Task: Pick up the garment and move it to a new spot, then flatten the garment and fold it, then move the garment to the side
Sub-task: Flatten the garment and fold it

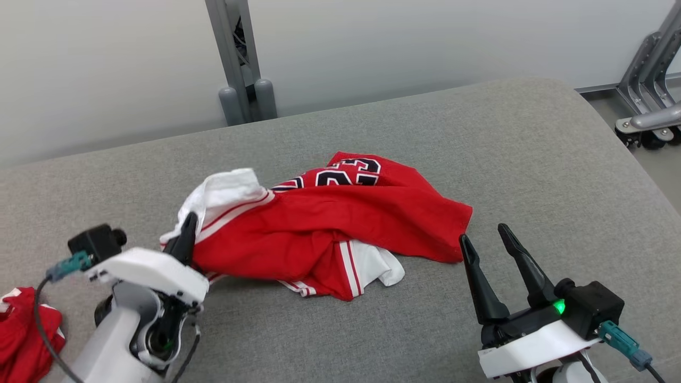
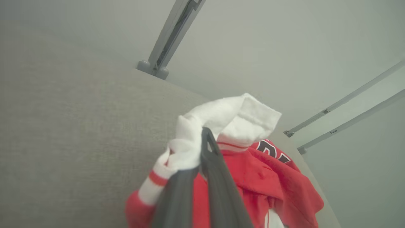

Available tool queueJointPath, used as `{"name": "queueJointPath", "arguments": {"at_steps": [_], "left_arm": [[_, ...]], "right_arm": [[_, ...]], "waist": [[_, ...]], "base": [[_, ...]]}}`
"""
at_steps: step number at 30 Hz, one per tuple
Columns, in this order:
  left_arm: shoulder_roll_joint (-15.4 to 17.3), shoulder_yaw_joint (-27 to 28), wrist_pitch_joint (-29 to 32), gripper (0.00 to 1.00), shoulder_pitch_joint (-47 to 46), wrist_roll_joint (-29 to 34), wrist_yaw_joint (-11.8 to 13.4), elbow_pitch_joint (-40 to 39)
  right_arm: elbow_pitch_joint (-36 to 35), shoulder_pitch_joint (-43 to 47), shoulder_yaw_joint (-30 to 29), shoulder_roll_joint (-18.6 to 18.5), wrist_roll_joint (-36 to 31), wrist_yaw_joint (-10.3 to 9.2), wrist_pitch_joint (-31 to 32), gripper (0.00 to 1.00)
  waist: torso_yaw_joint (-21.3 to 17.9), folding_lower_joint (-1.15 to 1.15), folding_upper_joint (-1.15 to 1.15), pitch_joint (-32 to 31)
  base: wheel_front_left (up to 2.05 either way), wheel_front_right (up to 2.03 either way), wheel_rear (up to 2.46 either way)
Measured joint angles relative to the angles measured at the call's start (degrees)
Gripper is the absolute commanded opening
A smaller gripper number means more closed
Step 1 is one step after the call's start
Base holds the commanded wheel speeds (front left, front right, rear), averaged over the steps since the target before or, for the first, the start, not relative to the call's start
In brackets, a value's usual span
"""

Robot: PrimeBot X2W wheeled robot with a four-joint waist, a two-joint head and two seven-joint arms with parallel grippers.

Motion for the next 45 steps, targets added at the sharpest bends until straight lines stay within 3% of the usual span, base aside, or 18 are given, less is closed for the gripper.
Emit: {"name": "queueJointPath", "arguments": {"at_steps": [4, 7, 9, 11, 13, 22, 23, 25, 26, 33, 37, 42, 45], "left_arm": [[0.7, -0.2, -2.4, 0.00, 6.8, -0.5, -2.3, -2.1], [1.6, -1.2, -4.2, 0.00, 9.9, 1.1, -2.4, -2.9], [2.2, -1.6, -5.2, 0.24, 11.4, 1.8, -2.2, -3.0], [2.9, -3.0, -6.4, 0.28, 12.1, 4.4, -2.1, -3.1], [3.6, -3.8, -7.8, 0.45, 12.2, 6.5, -1.9, -3.5], [5.6, -3.0, -11.0, 0.53, 12.2, 14.8, 1.4, -5.8], [5.5, -2.6, -11.1, 0.58, 12.2, 15.5, 2.2, -6.2], [5.6, -2.2, -11.3, 0.93, 12.7, 18.0, 4.1, -7.6], [5.5, -1.5, -11.3, 0.98, 13.2, 19.2, 4.9, -8.6], [2.6, 7.1, -11.3, 1.00, 18.6, 29.5, 7.4, -19.2], [-1.9, 12.2, -11.3, 1.00, 22.8, 37.7, 7.9, -26.7], [-5.4, 13.8, -11.4, 1.00, 28.3, 50.0, 6.0, -33.4], [-7.5, 13.9, -11.4, 1.00, 31.8, 54.0, 4.9, -34.3]], "right_arm": [[-0.1, 0.0, -0.2, 0.0, -0.1, 0.00, 0.0, 1.00], [-0.1, 0.0, -0.1, 0.0, -0.3, 0.00, 0.0, 1.00], [0.0, 0.0, 0.1, 0.0, -0.4, 0.00, 0.0, 1.00], [0.1, 0.0, 0.0, 0.0, -0.5, 0.00, 0.0, 1.00], [0.4, 0.0, 0.2, 0.0, -0.5, 0.00, 0.0, 1.00], [1.1, -0.1, 0.5, 0.0, -0.7, 0.00, 0.0, 1.00], [1.5, -0.2, 0.7, 0.0, -0.7, 0.00, 0.0, 1.00], [2.5, -0.1, 1.3, 0.0, -0.7, 0.00, 0.0, 1.00], [3.3, -0.1, 1.6, 0.0, -0.6, 0.00, 0.0, 1.00], [6.8, 0.0, 2.2, -0.4, -0.4, 0.00, 0.0, 1.00], [9.1, 0.2, 2.8, -0.6, 0.5, 0.00, 0.0, 1.00], [12.1, 0.7, 3.4, -0.8, 1.6, 0.00, 0.0, 1.00], [13.2, 0.8, 3.6, -0.9, 2.1, 0.00, 0.0, 1.00]], "waist": [[1.0, 0.00, 0.00, 0.0], [1.8, 0.00, 0.00, 0.3], [2.2, 0.00, 0.00, 0.5], [2.6, 0.00, 0.00, 0.8], [3.0, 0.00, 0.00, 0.9], [4.0, 0.00, 0.00, 1.5], [4.1, 0.00, 0.00, 1.5], [4.2, 0.00, 0.00, 1.6], [4.3, 0.00, 0.00, 1.7], [5.1, 0.00, 0.00, 2.2], [5.7, 0.00, 0.00, 1.8], [6.4, 0.00, 0.00, 0.8], [6.8, 0.00, 0.00, 0.0]], "base": [[0.00, 0.00, 0.00], [0.00, 0.00, 0.00], [0.00, 0.00, 0.00], [0.00, 0.00, 0.00], [0.00, 0.00, 0.00], [0.00, 0.00, 0.00], [0.00, 0.00, 0.00], [0.00, 0.00, 0.00], [0.00, 0.00, 0.00], [0.00, 0.00, 0.00], [0.00, 0.00, 0.00], [0.00, 0.00, 0.00], [0.00, 0.00, 0.00]]}}
